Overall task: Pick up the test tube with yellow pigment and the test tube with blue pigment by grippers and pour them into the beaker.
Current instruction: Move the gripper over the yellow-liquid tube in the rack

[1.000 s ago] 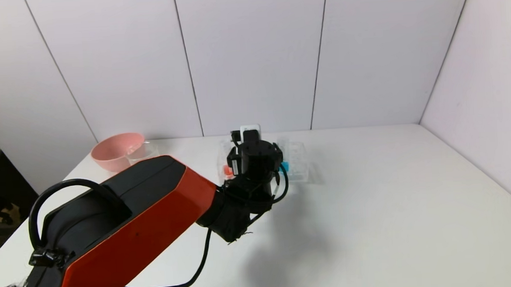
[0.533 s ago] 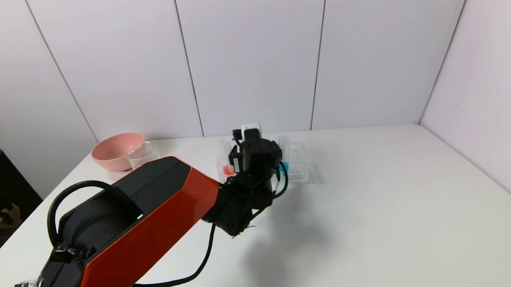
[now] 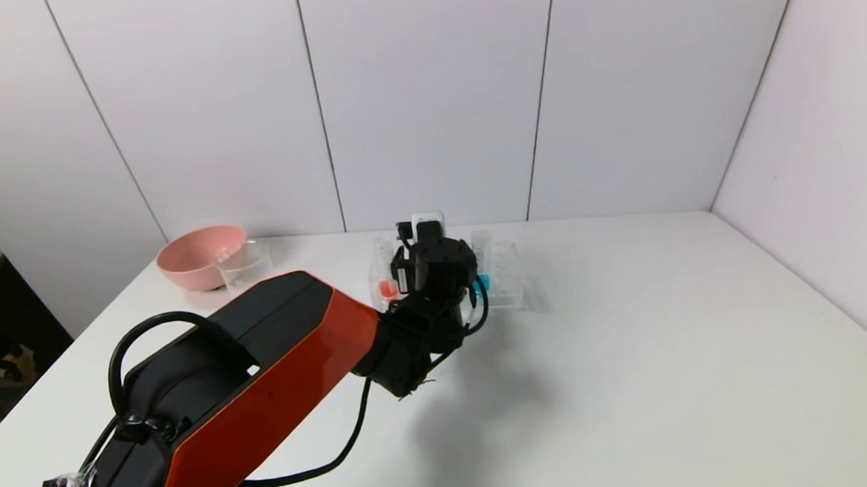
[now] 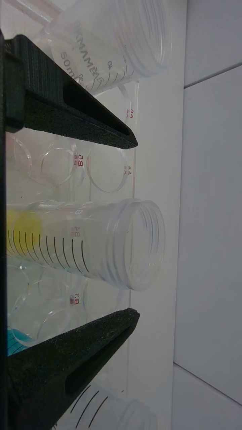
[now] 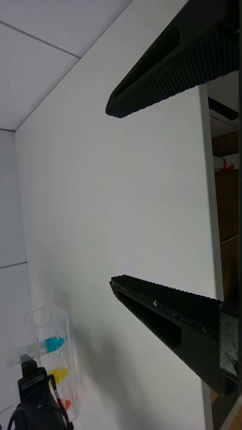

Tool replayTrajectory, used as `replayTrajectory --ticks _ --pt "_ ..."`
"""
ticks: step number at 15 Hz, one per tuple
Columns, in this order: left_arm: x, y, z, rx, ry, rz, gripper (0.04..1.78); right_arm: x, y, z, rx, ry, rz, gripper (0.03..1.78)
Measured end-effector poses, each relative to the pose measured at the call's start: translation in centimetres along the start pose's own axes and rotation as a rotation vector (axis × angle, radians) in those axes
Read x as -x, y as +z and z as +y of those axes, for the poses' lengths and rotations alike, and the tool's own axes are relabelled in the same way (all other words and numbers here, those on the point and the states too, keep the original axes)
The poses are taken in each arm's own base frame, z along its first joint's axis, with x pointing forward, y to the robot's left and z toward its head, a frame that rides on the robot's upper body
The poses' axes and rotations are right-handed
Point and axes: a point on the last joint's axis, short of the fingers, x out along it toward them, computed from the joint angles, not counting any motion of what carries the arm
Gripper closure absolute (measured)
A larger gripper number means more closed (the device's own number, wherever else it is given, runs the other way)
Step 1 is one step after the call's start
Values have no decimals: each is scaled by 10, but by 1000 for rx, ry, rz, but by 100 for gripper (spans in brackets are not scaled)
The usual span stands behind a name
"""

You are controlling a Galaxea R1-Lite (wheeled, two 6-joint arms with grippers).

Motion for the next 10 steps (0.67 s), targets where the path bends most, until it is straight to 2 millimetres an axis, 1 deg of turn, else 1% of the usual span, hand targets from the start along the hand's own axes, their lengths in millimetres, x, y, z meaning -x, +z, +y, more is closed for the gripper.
replayTrajectory --ticks 2,3,5,6,9,10 --pt "-2 -1 1 -4 3 7 21 0 0 0 0 0 0 10" --pt "-3 -2 1 -4 5 8 27 0 0 0 -1 -1 1 10" --pt "-3 -2 1 -4 4 9 46 0 0 0 0 0 0 10" --pt "-3 -3 1 -5 3 10 59 0 0 0 0 0 0 10" --pt "-4 -6 1 -6 3 14 113 0 0 0 0 0 0 10" --pt "-4 -7 1 -7 3 15 127 0 0 0 0 0 0 10"
